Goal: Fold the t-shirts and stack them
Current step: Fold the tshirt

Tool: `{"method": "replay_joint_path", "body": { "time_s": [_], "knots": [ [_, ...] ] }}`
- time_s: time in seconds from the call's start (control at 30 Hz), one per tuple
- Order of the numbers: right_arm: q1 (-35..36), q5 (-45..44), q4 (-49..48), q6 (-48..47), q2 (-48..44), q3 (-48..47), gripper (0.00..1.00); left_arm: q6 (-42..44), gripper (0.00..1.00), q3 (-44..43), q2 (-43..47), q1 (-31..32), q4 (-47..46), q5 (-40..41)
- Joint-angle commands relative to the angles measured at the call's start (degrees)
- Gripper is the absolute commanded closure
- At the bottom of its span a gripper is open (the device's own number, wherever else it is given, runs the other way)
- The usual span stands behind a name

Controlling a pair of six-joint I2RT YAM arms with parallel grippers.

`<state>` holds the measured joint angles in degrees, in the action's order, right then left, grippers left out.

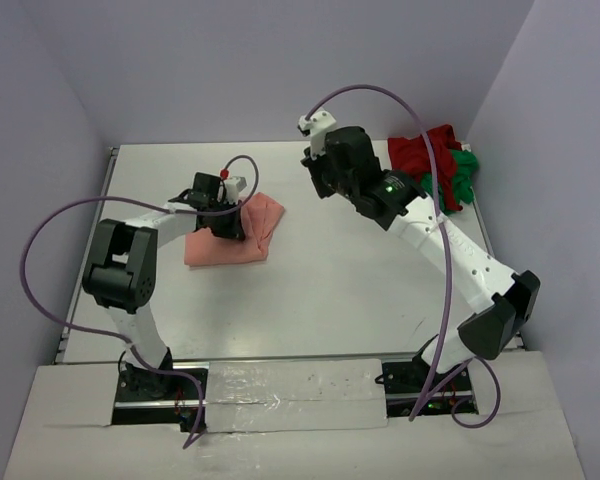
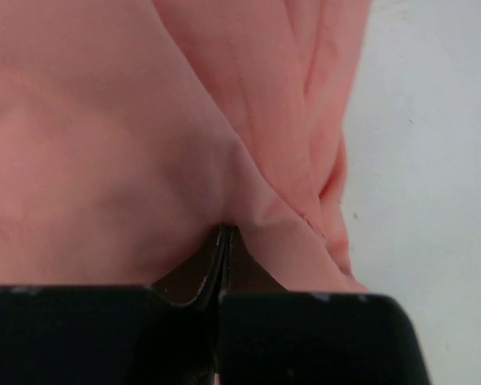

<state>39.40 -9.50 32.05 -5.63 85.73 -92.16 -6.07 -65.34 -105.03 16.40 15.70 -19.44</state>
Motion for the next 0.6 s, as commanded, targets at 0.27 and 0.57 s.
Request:
{"method": "replay_joint_path", "body": {
  "time_s": [0.27, 0.57],
  "knots": [
    [-3.09, 3.17, 1.34, 1.67, -8.83, -2.59, 1.00, -8.08, 1.00, -12.70, -12.56, 0.65, -0.76, 19.09],
    [-5.73, 5.19, 2.05, 2.29, -12.17, -3.03, 1.00, -12.91, 1.00, -27.64, -17.67, -10.32, 7.76, 28.32]
  ]
}}
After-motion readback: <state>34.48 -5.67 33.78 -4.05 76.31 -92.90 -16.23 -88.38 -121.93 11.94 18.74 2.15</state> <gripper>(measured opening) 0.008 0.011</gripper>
